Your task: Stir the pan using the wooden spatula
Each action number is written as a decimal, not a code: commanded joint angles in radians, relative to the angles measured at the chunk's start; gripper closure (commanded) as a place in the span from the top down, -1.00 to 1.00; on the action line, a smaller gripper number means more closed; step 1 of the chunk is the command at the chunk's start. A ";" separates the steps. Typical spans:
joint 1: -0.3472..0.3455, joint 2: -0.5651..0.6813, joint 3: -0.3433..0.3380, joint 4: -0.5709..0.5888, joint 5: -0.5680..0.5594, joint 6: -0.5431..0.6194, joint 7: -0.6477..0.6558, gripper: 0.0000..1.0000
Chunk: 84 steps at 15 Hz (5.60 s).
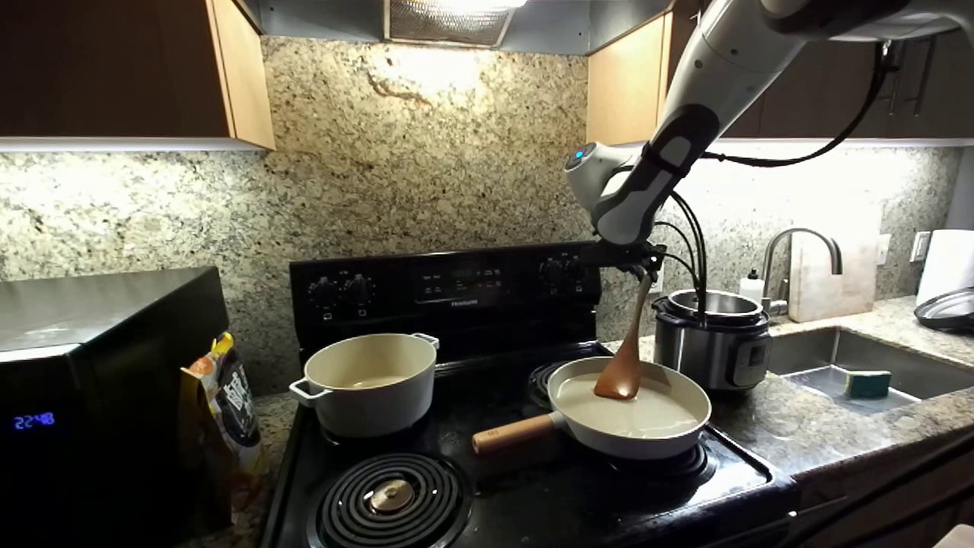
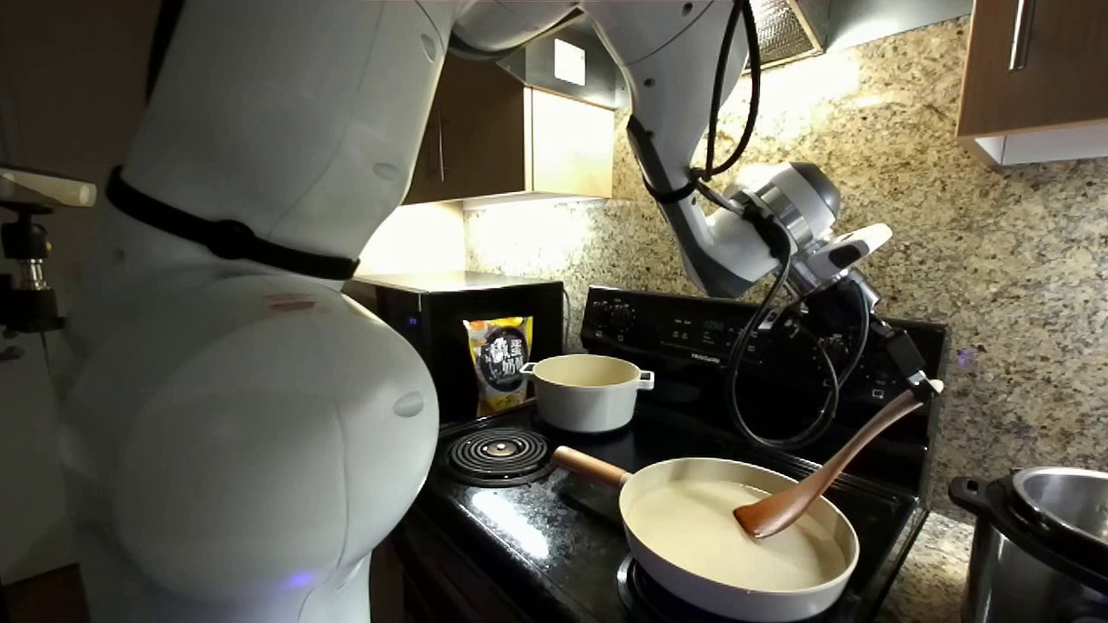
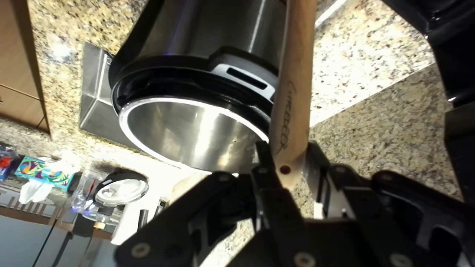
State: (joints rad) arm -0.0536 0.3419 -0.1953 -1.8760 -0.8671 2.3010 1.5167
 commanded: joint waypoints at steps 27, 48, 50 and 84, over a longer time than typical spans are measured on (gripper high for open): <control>-0.094 -0.004 -0.061 -0.168 -0.014 0.097 -0.010 -0.87; 0.027 0.025 0.022 -0.027 -0.043 0.014 -0.023 -0.87; 0.029 0.023 0.025 -0.048 -0.044 0.020 -0.018 -0.87; -0.034 0.059 -0.024 0.076 0.042 -0.080 -0.059 -0.87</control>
State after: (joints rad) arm -0.1169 0.3949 -0.2295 -1.8366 -0.8282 2.2639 1.4909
